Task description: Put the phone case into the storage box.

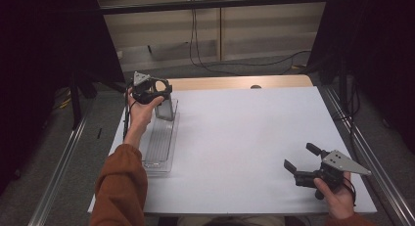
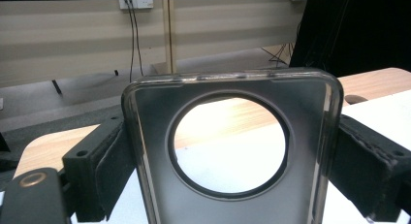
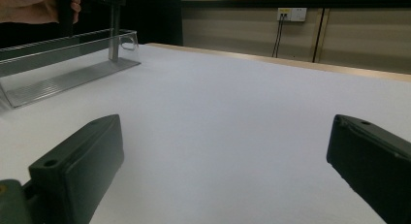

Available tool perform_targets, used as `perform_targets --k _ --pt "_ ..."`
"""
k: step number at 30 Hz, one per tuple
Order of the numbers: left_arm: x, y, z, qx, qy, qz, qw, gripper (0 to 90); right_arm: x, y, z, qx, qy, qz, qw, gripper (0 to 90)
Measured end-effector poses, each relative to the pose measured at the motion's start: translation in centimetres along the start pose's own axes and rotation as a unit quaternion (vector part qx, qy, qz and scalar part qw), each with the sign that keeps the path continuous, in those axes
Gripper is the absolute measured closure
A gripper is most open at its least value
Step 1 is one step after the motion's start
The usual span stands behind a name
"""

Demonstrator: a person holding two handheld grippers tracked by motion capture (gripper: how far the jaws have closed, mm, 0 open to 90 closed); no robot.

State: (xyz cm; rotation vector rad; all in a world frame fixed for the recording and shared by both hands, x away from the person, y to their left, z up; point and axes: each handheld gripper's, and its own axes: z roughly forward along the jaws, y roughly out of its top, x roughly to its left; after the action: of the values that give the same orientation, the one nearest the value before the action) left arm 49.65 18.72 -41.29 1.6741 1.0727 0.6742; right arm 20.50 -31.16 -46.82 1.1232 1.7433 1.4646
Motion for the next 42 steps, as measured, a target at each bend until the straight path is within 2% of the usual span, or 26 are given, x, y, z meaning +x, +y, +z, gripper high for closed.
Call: perform_targets --k 4,6,8,9,19,25,27,31,35,38,42 --pt "-0.1 0.0 0.2 -0.001 -0.002 -0.001 1.0 10.6 0.0 0.0 0.0 0.001 -0.001 0.001 1.0 0.0" --pt "-0.1 0.0 0.3 0.0 -0.002 0.004 1.0 10.6 0.0 0.0 0.0 0.001 0.0 0.0 1.0 0.0" --pt "-0.2 0.0 0.4 0.0 0.002 -0.001 1.0 10.7 0.0 0.0 0.0 0.001 0.0 0.0 1.0 0.0" --pt "-0.1 0.0 0.4 -0.002 -0.003 -0.004 1.0 10.7 0.0 0.0 0.0 0.001 0.001 0.001 1.0 0.0" --pt "0.0 0.2 0.4 0.009 0.0 -0.006 0.9999 10.3 0.0 0.0 0.1 0.002 0.001 0.003 1.0 0.0" --pt "0.1 0.7 0.2 0.005 0.003 -0.005 1.0 10.1 0.0 -0.1 0.1 0.004 0.002 0.004 1.0 0.0" --pt "0.1 0.8 0.2 0.002 0.004 -0.01 0.9999 9.9 0.0 -0.1 0.1 0.005 0.003 0.005 1.0 0.0" --pt "0.1 1.1 0.3 0.006 0.003 -0.003 1.0 8.7 0.0 -0.1 0.1 0.004 0.003 0.004 1.0 0.0" --pt "0.0 1.0 0.5 0.006 -0.002 -0.007 1.0 7.9 0.0 -0.1 0.1 0.003 0.003 0.005 1.0 0.0" --pt "-0.1 1.0 0.6 0.007 0.001 0.0 1.0 7.9 0.0 -0.1 0.1 0.003 0.002 0.008 1.0 0.0" --pt "-0.1 1.1 0.8 0.004 0.003 -0.001 1.0 7.4 0.0 -0.1 0.1 0.003 0.002 0.008 1.0 0.0"
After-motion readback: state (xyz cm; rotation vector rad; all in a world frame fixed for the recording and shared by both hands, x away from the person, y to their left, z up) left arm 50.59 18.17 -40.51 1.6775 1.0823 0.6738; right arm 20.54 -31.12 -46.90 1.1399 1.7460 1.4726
